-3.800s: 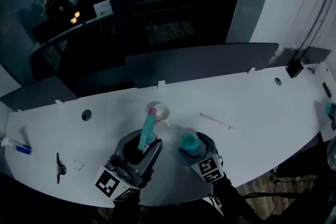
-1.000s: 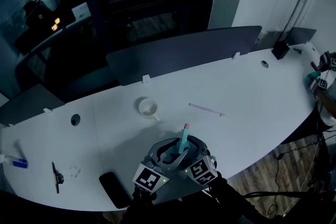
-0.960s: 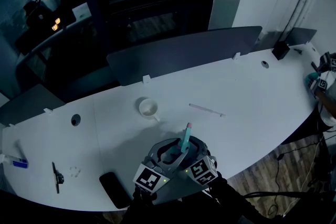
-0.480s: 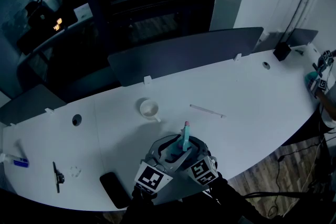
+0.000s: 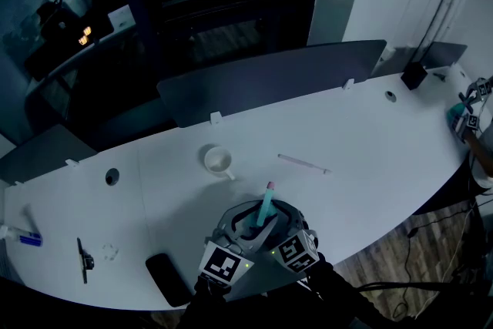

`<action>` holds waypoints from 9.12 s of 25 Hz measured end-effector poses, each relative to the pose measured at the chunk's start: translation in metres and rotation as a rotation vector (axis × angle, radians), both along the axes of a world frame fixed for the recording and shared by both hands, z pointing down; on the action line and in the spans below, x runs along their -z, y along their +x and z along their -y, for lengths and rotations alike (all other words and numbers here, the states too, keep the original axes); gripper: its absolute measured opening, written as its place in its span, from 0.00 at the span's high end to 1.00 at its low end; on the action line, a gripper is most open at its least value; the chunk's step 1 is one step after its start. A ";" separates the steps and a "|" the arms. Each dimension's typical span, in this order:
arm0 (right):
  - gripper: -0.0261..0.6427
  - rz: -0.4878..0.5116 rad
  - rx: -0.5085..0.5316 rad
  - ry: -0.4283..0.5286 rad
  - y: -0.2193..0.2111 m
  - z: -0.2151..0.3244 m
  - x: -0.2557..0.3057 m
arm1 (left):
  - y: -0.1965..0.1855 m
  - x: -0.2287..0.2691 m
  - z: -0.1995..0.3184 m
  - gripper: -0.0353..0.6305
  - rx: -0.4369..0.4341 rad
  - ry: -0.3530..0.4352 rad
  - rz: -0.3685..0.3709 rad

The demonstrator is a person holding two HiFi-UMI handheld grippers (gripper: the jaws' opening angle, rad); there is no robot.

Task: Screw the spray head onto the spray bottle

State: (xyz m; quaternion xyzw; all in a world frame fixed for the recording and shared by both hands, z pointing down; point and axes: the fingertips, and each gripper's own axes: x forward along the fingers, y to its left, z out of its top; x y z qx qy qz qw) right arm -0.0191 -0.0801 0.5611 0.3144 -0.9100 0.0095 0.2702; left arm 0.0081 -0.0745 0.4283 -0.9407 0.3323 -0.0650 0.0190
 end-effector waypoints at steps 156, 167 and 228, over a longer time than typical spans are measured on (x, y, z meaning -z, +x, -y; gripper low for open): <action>0.47 0.221 0.664 -0.085 0.006 -0.041 0.031 | -0.003 -0.016 -0.028 0.73 -0.210 -0.098 -0.083; 0.47 0.256 0.210 -0.018 0.026 -0.043 0.045 | -0.003 -0.017 -0.026 0.73 -0.067 -0.061 -0.094; 0.67 0.317 -0.148 0.186 0.048 -0.058 0.100 | -0.079 -0.015 -0.054 0.91 0.197 -0.069 -0.055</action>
